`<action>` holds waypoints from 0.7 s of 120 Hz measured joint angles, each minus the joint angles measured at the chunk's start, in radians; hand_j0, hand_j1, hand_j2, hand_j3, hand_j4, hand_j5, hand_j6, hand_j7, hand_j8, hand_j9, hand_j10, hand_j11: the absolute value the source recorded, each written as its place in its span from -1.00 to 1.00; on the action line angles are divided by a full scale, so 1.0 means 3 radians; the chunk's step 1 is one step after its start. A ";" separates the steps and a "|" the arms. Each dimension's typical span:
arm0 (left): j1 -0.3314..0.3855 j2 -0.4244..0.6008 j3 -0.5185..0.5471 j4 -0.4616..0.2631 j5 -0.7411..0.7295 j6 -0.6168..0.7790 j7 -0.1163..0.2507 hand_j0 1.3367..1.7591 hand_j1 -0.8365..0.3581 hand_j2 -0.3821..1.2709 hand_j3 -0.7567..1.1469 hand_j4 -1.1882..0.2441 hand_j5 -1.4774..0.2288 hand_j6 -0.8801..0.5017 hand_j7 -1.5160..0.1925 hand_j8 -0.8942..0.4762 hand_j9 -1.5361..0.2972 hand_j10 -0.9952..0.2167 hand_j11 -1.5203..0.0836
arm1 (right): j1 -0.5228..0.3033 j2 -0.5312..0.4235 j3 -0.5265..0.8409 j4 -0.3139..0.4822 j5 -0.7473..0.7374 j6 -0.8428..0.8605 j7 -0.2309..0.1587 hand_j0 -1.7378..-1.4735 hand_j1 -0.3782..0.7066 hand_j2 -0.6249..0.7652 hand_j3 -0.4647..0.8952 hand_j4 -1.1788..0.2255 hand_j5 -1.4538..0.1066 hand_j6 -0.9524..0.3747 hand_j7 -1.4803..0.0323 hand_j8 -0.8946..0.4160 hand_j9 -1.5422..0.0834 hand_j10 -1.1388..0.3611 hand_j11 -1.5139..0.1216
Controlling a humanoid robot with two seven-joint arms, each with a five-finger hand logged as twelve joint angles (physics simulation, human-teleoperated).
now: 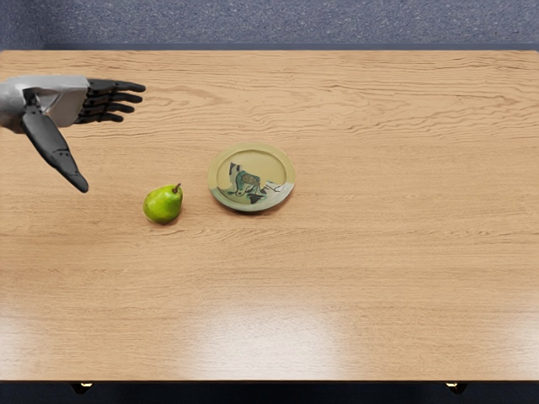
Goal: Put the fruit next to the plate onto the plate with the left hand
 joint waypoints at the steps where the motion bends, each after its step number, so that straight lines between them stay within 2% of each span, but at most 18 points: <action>1: -0.0002 0.0000 0.0004 0.0000 0.0000 0.0000 0.0007 0.52 0.95 -0.53 -0.20 0.63 0.70 0.24 0.75 0.27 0.65 0.60 0.87 | 0.0001 0.0000 0.0000 0.0000 0.0000 0.0000 0.0000 -0.40 -0.95 -0.10 -0.32 0.68 0.86 0.43 0.96 0.36 0.90 0.52 0.85; 12: -0.0015 -0.0036 0.0024 -0.0007 -0.0005 0.0000 0.0059 0.52 0.95 -0.53 -0.20 0.63 0.70 0.24 0.75 0.27 0.65 0.60 0.87 | 0.0008 0.0000 0.0003 0.0000 0.0000 -0.0002 0.0000 -0.40 -0.95 -0.10 -0.32 0.68 0.86 0.44 0.96 0.36 0.90 0.52 0.85; 18: -0.0238 -0.0131 0.0028 -0.0005 -0.0006 -0.0001 0.0120 0.52 0.95 -0.53 -0.20 0.63 0.70 0.24 0.75 0.27 0.65 0.60 0.87 | 0.0013 0.0000 0.0006 -0.0002 0.0000 -0.0003 0.0000 -0.40 -0.95 -0.10 -0.32 0.68 0.86 0.44 0.96 0.37 0.90 0.52 0.85; 22: -0.0340 -0.0241 0.0030 -0.0004 -0.0007 -0.0001 0.0282 0.52 0.95 -0.53 -0.20 0.63 0.70 0.24 0.75 0.27 0.65 0.61 0.87 | 0.0013 0.0000 0.0004 -0.0003 0.0000 -0.0004 0.0000 -0.40 -0.95 -0.10 -0.32 0.68 0.86 0.44 0.96 0.37 0.90 0.52 0.85; 28: -0.0419 -0.0544 0.0020 -0.0003 -0.0004 0.0000 0.0705 0.52 0.95 -0.53 -0.20 0.63 0.70 0.24 0.75 0.27 0.65 0.61 0.87 | 0.0013 0.0000 0.0002 -0.0004 0.0000 -0.0005 0.0000 -0.40 -0.95 -0.10 -0.32 0.68 0.86 0.44 0.96 0.37 0.90 0.52 0.85; 32: -0.0455 -0.0617 0.0012 -0.0003 0.0001 0.0000 0.0918 0.52 0.95 -0.53 -0.20 0.63 0.70 0.24 0.75 0.27 0.65 0.61 0.87 | 0.0012 0.0000 0.0002 -0.0005 0.0000 -0.0005 0.0000 -0.40 -0.95 -0.10 -0.32 0.68 0.86 0.44 0.96 0.36 0.90 0.52 0.85; 38: -0.0536 -0.0627 0.0005 -0.0014 0.0042 0.0000 0.1134 0.52 0.95 -0.53 -0.20 0.63 0.70 0.24 0.75 0.27 0.65 0.61 0.87 | 0.0013 0.0000 0.0001 -0.0006 -0.0002 -0.0005 0.0000 -0.40 -0.95 -0.10 -0.32 0.68 0.86 0.44 0.96 0.36 0.90 0.52 0.85; 44: -0.0557 -0.0652 -0.0006 -0.0067 0.0098 0.0000 0.1267 0.52 0.95 -0.53 -0.20 0.63 0.70 0.24 0.75 0.27 0.65 0.61 0.87 | 0.0014 0.0000 0.0000 -0.0008 -0.0003 -0.0005 0.0000 -0.40 -0.95 -0.10 -0.32 0.68 0.86 0.44 0.96 0.37 0.90 0.52 0.85; 53: -0.0547 -0.0752 -0.0026 -0.0204 0.0174 0.0000 0.1378 0.52 0.95 -0.53 -0.20 0.63 0.70 0.24 0.74 0.27 0.65 0.61 0.86 | 0.0015 0.0000 0.0000 -0.0012 -0.0004 -0.0006 0.0000 -0.40 -0.95 -0.10 -0.32 0.68 0.86 0.44 0.96 0.36 0.90 0.52 0.85; 59: -0.0520 -0.0749 -0.0024 -0.0345 0.0315 0.0000 0.1418 0.52 0.94 -0.53 -0.20 0.62 0.70 0.24 0.74 0.27 0.64 0.60 0.86 | 0.0014 0.0000 0.0000 -0.0013 -0.0004 -0.0006 0.0000 -0.40 -0.95 -0.10 -0.32 0.68 0.86 0.44 0.96 0.37 0.90 0.52 0.85; 64: -0.0485 -0.0904 -0.0018 -0.0441 0.0451 0.0068 0.1440 0.52 0.94 -0.53 -0.20 0.62 0.69 0.23 0.74 0.26 0.64 0.60 0.86 | 0.0013 0.0000 0.0001 -0.0015 -0.0004 -0.0006 0.0000 -0.40 -0.95 -0.10 -0.32 0.68 0.86 0.44 0.96 0.37 0.90 0.52 0.85; 71: -0.0286 -0.1114 -0.0008 -0.0557 0.0826 0.0337 0.1458 0.52 0.93 -0.53 -0.20 0.62 0.69 0.23 0.73 0.26 0.64 0.59 0.85 | 0.0012 0.0000 0.0002 -0.0027 -0.0004 -0.0006 0.0000 -0.40 -0.95 -0.10 -0.32 0.68 0.86 0.44 0.96 0.37 0.90 0.52 0.85; 84: -0.0102 -0.1097 0.0012 -0.0688 0.1301 0.0788 0.1474 0.52 0.92 -0.53 -0.20 0.61 0.68 0.22 0.73 0.25 0.63 0.59 0.84 | 0.0014 0.0000 0.0003 -0.0040 -0.0004 -0.0006 0.0000 -0.40 -0.95 -0.10 -0.32 0.68 0.86 0.44 0.96 0.37 0.90 0.52 0.85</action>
